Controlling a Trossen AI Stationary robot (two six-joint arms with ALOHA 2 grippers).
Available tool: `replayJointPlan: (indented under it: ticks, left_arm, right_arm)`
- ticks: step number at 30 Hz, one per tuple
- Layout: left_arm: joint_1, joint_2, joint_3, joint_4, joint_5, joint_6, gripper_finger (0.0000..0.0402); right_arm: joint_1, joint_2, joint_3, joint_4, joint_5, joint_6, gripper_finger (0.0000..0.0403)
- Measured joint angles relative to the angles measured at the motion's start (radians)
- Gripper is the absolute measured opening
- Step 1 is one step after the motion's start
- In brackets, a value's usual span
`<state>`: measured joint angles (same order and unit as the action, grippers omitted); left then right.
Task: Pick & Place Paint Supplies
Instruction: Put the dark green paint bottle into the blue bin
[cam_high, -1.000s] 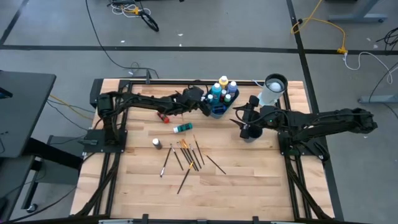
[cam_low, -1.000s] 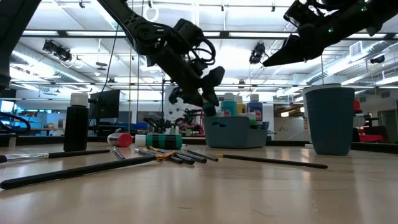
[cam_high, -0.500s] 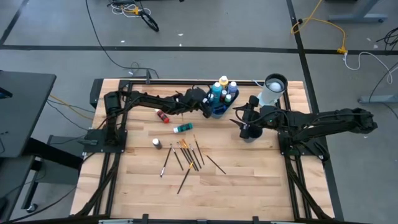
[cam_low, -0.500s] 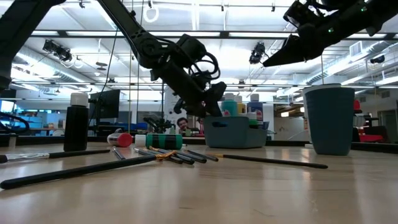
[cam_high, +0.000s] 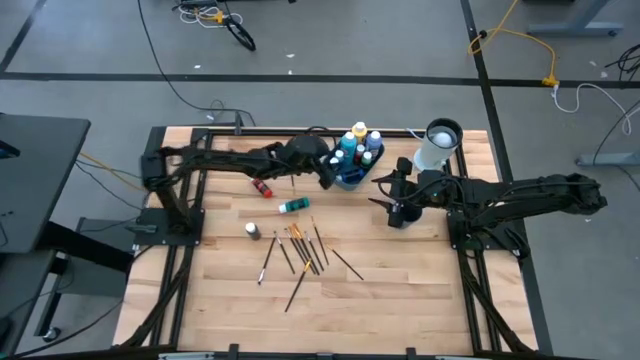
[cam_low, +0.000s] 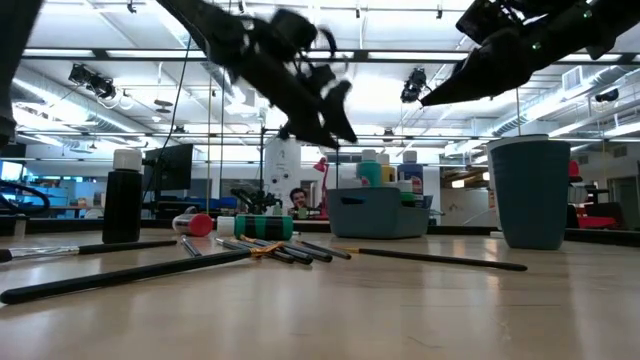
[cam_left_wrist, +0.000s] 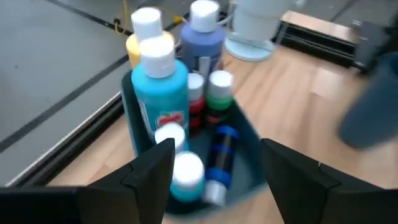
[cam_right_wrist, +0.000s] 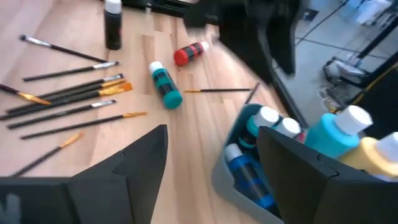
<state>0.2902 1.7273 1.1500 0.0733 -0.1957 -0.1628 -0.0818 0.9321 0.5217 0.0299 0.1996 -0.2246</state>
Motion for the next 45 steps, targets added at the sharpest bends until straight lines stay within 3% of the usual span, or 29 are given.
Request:
replayJointPlan:
  ticks: [7,13,18,22,27,36,45]
  left_arm:
    - [-0.092,-0.206,0.001,-0.306,-0.024,0.037,0.0241]
    - [-0.181,-0.239,-0.025,-0.466,-0.057,-0.019,0.0240]
    - [-0.223,-0.176,-0.098,-0.468,-0.063,-0.110,0.0240]
    - [-0.223,-0.111,-0.136,-0.470,-0.114,-0.115,0.0240]
    - [-0.210,-0.042,-0.157,-0.468,-0.098,-0.093,0.0240]
    - [-0.206,-0.041,-0.176,-0.608,-0.065,-0.143,0.0240]
    - [-0.190,-0.041,-0.270,-0.536,-0.040,-0.133,0.0240]
  right_arm:
    - [0.000,0.008,0.000,0.001,-0.011,0.026,0.0250]
    - [0.000,0.041,-0.001,0.040,-0.011,0.042,0.0250]
    - [0.000,0.078,-0.001,0.064,-0.011,0.034,0.0250]
    - [0.000,0.101,-0.001,0.069,-0.011,0.034,0.0250]
    - [0.000,0.112,-0.001,0.073,-0.056,0.034,0.0250]
    - [0.000,0.112,-0.001,0.072,-0.062,0.063,0.0250]
    - [0.000,0.112,-0.001,0.065,-0.063,0.095,0.0250]
